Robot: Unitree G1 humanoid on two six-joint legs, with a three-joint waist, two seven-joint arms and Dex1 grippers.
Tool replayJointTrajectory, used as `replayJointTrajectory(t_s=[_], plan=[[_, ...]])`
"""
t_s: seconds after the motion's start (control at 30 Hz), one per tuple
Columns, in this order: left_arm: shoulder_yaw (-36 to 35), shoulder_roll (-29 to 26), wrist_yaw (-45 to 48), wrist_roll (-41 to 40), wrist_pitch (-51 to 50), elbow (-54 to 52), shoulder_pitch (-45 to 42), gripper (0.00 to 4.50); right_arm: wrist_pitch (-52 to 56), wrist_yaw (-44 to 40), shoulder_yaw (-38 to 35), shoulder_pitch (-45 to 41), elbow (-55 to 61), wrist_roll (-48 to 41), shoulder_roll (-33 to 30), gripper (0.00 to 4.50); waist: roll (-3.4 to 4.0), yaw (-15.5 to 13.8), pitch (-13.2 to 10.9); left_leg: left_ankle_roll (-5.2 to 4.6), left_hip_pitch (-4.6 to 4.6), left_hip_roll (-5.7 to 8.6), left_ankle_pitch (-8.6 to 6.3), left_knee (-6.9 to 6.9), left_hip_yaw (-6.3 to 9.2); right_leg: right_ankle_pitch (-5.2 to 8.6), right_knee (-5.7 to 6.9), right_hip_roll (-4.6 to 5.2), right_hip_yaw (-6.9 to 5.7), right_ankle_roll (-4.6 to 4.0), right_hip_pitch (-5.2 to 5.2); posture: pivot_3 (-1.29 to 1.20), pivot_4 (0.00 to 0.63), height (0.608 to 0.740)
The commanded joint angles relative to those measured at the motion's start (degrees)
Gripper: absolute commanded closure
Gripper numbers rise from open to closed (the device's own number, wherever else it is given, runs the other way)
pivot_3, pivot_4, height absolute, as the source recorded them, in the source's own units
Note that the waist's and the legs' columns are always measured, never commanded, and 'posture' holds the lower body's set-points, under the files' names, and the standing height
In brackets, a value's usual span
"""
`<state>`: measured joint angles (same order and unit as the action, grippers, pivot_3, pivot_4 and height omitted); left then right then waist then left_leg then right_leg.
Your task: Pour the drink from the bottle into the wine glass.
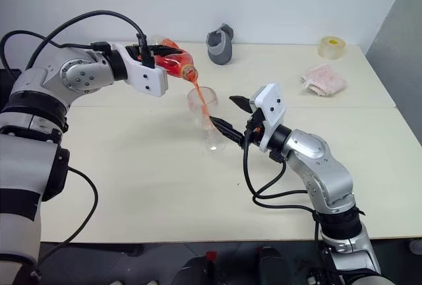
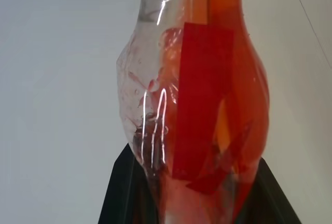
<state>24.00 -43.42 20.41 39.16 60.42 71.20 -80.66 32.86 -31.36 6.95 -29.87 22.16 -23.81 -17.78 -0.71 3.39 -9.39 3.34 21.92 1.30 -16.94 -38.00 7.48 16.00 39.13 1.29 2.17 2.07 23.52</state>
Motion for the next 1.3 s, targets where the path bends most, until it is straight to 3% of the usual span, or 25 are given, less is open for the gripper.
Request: replayJointTrajectory(t_s=[0.03, 1.3], plan=[[0.25, -1.45, -2.65, 0.71, 0.27, -0.16, -3.34, 3.6, -1.75, -0.3, -0.64, -1.07, 0.65, 0.11, 0.09, 0.83, 0.0, 0.0, 0.0, 0.0, 0.0, 0.0, 0.0, 0.0, -0.01, 0.0, 0.0, 0.0, 0.0, 0.0, 0.0, 0.0, 0.15, 0.74], [5.9, -2.37, -10.55, 7.07, -1.0, 2.4, -8.54, 3.6, -2.44, -0.25, -0.76, -1.24, -0.03, -0.01, 0.26, 0.83, 0.0, 0.01, 0.0, 0.01, 0.0, 0.0, 0.0, -0.01, -0.03, 0.0, 0.02, 0.0, 0.01, 0.0, 0.0, 0.0, 0.15, 0.74]])
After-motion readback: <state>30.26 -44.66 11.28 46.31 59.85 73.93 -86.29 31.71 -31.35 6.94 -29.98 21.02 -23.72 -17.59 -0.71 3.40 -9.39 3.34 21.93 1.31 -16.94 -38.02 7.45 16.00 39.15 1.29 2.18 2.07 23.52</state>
